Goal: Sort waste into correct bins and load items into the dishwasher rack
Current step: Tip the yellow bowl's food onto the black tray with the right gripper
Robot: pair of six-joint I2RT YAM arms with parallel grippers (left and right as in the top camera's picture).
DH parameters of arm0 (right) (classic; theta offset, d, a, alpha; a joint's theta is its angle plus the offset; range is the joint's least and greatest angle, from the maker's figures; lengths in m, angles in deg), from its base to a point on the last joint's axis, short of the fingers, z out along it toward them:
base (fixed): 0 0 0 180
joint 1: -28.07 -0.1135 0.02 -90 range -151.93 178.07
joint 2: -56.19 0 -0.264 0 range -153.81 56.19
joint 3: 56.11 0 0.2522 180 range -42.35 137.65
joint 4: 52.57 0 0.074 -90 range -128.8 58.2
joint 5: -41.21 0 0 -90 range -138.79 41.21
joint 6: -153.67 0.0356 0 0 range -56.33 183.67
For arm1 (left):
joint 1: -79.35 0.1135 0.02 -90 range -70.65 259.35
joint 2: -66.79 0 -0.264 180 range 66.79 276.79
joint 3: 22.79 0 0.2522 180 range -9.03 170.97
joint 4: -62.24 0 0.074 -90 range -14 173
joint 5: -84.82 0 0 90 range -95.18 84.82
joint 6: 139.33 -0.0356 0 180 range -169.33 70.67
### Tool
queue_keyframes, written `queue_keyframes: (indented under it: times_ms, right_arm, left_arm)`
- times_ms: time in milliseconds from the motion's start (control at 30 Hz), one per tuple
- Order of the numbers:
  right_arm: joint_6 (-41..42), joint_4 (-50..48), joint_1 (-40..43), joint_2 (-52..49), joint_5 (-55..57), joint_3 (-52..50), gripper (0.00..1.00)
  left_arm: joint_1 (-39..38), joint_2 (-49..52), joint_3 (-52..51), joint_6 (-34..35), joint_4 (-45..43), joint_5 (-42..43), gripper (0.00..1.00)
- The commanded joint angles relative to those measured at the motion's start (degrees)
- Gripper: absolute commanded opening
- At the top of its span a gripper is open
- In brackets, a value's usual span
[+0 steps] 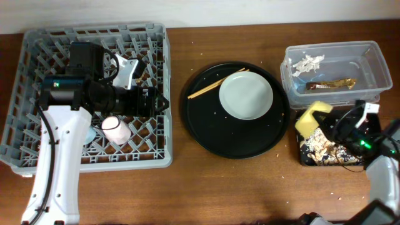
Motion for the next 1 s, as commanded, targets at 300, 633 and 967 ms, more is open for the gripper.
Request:
queue_keyframes:
  times_ms: [300,633,967]
  right_arm:
    - [-2.14,27.23,-40.22,11.41,51.74,19.26,0.04]
    - [-2.78,18.51,-72.15,-16.31,78.12,19.37,0.04]
    - [4.42,24.3,-57.75,0.37,71.3,26.82,0.51]
  left_arm:
    - [-0.22,-0.72,0.92,-1.16,-0.13,0.66,0.99]
    - [-0.2,-0.72,0.92,-1.14,-0.13,0.68,0.99]
    - [-11.47,0.48,0.7,-1.2,-16.46,-8.96,0.99]
